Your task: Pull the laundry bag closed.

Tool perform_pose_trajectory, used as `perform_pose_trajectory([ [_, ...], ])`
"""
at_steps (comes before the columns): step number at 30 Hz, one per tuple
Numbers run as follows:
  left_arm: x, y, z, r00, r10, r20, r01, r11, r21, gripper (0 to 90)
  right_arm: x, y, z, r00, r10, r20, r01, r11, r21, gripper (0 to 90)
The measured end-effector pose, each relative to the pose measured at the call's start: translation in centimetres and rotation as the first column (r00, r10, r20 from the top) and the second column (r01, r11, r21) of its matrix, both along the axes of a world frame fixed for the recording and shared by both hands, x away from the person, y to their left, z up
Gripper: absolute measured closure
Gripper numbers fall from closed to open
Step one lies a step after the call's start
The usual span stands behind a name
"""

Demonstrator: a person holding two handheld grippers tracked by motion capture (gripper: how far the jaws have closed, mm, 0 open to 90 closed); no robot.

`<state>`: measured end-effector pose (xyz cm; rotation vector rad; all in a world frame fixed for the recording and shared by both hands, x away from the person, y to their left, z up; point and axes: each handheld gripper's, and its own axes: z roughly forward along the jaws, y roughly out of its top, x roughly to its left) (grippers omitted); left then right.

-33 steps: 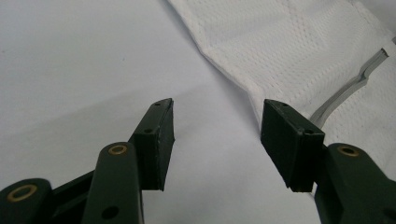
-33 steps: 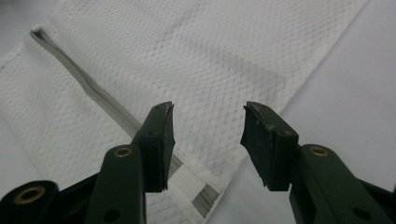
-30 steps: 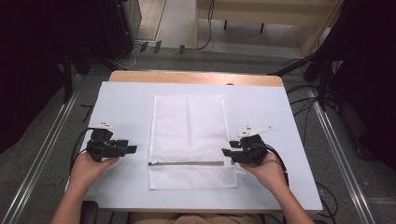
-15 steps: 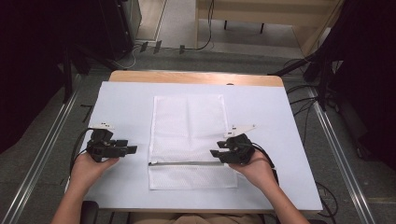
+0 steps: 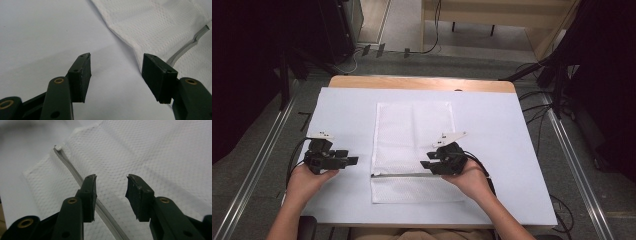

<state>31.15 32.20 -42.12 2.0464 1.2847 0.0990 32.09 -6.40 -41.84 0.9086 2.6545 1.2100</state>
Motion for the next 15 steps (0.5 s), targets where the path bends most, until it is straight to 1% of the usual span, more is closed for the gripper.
perform_pose_trajectory([
  [5, -0.2, 0.1, 0.1, 1.0000, 0.005, 0.003, -0.005, 1.0000, 0.003, 41.1, 0.0, 1.0, 0.1, 0.9998, 0.011, -0.018, -0.011, 1.000, 0.012, 62.8],
  [9, -0.3, 0.2, 0.1, 0.9999, 0.012, 0.005, -0.012, 0.9999, 0.001, 41.1, -0.1, 1.8, 0.1, 0.9994, 0.028, -0.023, -0.027, 1.000, 0.005, 62.8],
  [10, -0.4, 0.3, 0.1, 0.9999, 0.010, 0.007, -0.010, 0.9999, 0.002, 41.1, -0.2, 2.3, 0.2, 0.9991, 0.037, -0.019, -0.037, 0.999, 0.006, 62.8],
  [11, -0.4, 0.3, 0.1, 0.9999, 0.012, 0.007, -0.012, 0.9999, 0.001, 41.1, -0.2, 2.3, 0.2, 0.9991, 0.037, -0.019, -0.037, 0.999, 0.006, 62.8],
  [15, -0.4, 0.6, 0.0, 0.9998, 0.020, 0.007, -0.020, 0.9998, 0.002, 41.2, -0.3, 3.3, 0.2, 0.9980, 0.059, -0.022, -0.058, 0.998, 0.006, 63.0],
])
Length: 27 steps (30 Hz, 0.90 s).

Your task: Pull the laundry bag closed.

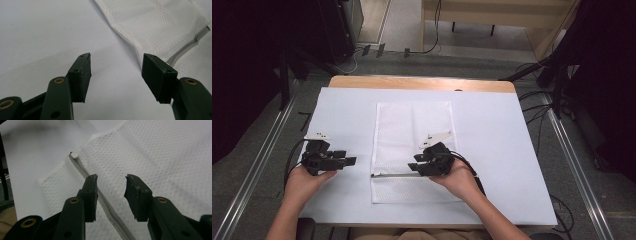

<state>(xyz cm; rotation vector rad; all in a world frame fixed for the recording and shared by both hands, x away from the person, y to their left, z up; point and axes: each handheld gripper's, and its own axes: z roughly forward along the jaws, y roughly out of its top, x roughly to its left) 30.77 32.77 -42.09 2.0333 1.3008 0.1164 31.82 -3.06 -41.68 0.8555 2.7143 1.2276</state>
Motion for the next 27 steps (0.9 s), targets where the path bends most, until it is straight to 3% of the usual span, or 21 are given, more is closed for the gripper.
perform_pose_trajectory([
  [5, 0.0, 0.3, 0.0, 0.9998, 0.018, 0.003, -0.018, 0.9998, -0.012, 41.3, 0.0, 1.2, -0.3, 0.9997, 0.025, -0.004, -0.025, 1.000, -0.004, 63.1],
  [27, 0.3, 0.4, -0.2, 0.9999, 0.014, 0.001, -0.014, 0.9999, -0.006, 41.3, -0.1, 6.1, -1.8, 0.9933, 0.103, -0.052, -0.102, 0.995, 0.010, 67.8],
])
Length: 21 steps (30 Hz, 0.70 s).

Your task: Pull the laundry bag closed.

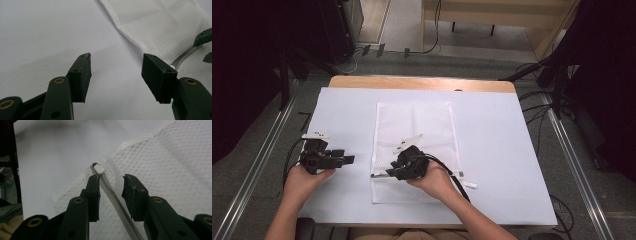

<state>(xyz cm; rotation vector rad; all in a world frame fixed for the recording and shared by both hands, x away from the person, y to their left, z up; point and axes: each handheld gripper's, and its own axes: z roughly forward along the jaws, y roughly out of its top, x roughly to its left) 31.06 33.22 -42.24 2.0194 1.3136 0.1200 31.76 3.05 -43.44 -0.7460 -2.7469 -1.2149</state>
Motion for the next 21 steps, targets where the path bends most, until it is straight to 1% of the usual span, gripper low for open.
perform_pose_trajectory([
  [6, 0.0, -0.1, 0.0, 1.0000, -0.002, 0.001, 0.002, 1.0000, 0.000, 41.3, -0.3, 1.1, -0.7, 0.9996, 0.021, -0.017, -0.021, 1.000, -0.001, 69.4],
  [10, 0.0, -0.1, 0.0, 1.0000, -0.002, 0.001, 0.002, 1.0000, -0.001, 41.3, -0.3, 1.7, -1.2, 0.9987, 0.035, -0.038, -0.036, 0.999, -0.016, 71.2],
  [17, 0.0, -0.1, 0.0, 1.0000, -0.002, 0.002, 0.002, 1.0000, -0.002, 41.3, -0.1, 2.6, -2.0, 0.9976, 0.036, -0.059, -0.037, 0.999, -0.023, 71.3],
  [20, 0.0, -0.1, 0.0, 1.0000, -0.003, 0.001, 0.003, 1.0000, -0.003, 41.3, -0.2, 2.9, -2.2, 0.9967, 0.031, -0.075, -0.033, 0.999, -0.031, 71.2],
  [21, 0.0, -0.1, 0.0, 1.0000, -0.003, 0.002, 0.003, 1.0000, -0.003, 41.3, -0.1, 3.0, -2.3, 0.9970, 0.035, -0.070, -0.038, 0.999, -0.035, 71.2],
])
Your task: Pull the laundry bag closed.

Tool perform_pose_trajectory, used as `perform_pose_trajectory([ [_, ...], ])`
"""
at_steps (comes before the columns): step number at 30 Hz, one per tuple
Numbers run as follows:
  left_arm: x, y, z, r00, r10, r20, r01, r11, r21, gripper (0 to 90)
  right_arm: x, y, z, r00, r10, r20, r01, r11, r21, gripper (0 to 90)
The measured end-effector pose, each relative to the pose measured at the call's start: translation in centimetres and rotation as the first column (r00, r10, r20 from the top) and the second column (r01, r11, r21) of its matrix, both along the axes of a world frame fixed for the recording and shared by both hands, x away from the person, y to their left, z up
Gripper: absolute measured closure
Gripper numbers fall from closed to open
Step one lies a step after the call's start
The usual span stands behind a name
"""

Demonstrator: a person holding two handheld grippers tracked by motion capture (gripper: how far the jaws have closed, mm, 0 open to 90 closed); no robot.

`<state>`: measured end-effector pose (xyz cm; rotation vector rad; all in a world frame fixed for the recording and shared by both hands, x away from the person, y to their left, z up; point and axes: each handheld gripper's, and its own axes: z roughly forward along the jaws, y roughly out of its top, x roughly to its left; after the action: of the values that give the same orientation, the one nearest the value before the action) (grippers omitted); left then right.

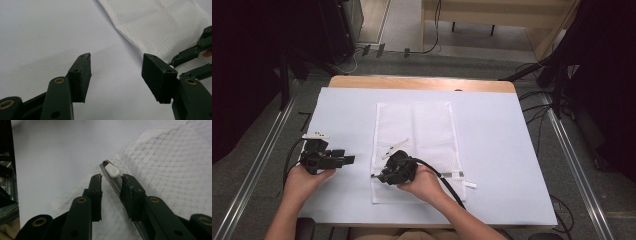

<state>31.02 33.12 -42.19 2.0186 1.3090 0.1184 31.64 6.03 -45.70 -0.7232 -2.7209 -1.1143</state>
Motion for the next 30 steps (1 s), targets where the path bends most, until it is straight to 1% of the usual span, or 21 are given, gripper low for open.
perform_pose_trajectory([
  [9, 0.0, 0.0, 0.0, 1.0000, 0.001, 0.001, -0.001, 1.0000, 0.002, 41.2, 0.0, 0.8, -0.3, 1.0000, 0.003, -0.008, -0.003, 1.000, 0.003, 71.4],
  [11, 0.0, 0.0, 0.0, 1.0000, 0.002, 0.002, -0.002, 1.0000, -0.001, 41.2, 0.0, 1.1, -0.4, 1.0000, 0.005, -0.007, -0.005, 1.000, 0.005, 72.1],
  [13, 0.0, 0.0, 0.1, 1.0000, 0.003, 0.004, -0.003, 1.0000, -0.002, 41.2, 0.0, 1.3, -0.4, 1.0000, 0.005, -0.006, -0.005, 1.000, -0.003, 73.6],
  [14, 0.0, 0.0, 0.0, 1.0000, 0.003, 0.004, -0.003, 1.0000, -0.002, 41.3, 0.0, 1.4, -0.5, 1.0000, 0.007, 0.003, -0.007, 1.000, -0.008, 74.4],
  [17, -0.1, 0.0, 0.0, 1.0000, 0.002, 0.004, -0.002, 1.0000, -0.002, 41.3, 0.0, 1.7, -0.5, 1.0000, 0.003, 0.000, -0.003, 1.000, -0.011, 77.0],
  [21, -0.1, 0.0, 0.0, 1.0000, 0.001, 0.002, -0.001, 1.0000, -0.003, 41.9, 0.1, 2.0, -0.6, 1.0000, -0.003, -0.003, 0.003, 1.000, -0.006, 78.0],
  [22, -0.1, 0.0, 0.0, 1.0000, 0.000, 0.002, 0.000, 1.0000, -0.003, 42.0, 0.1, 2.0, -0.6, 0.9999, -0.003, -0.012, 0.003, 1.000, -0.004, 78.0],
  [27, -0.2, 0.1, 0.0, 1.0000, -0.006, -0.001, 0.006, 1.0000, 0.002, 42.2, 0.2, 2.4, -0.6, 1.0000, 0.006, -0.006, -0.006, 1.000, -0.004, 81.3],
  [30, -0.3, 0.1, 0.0, 1.0000, -0.004, -0.001, 0.004, 1.0000, -0.002, 42.6, 0.3, 2.6, -0.7, 0.9999, 0.007, -0.010, -0.007, 1.000, 0.003, 82.5],
])
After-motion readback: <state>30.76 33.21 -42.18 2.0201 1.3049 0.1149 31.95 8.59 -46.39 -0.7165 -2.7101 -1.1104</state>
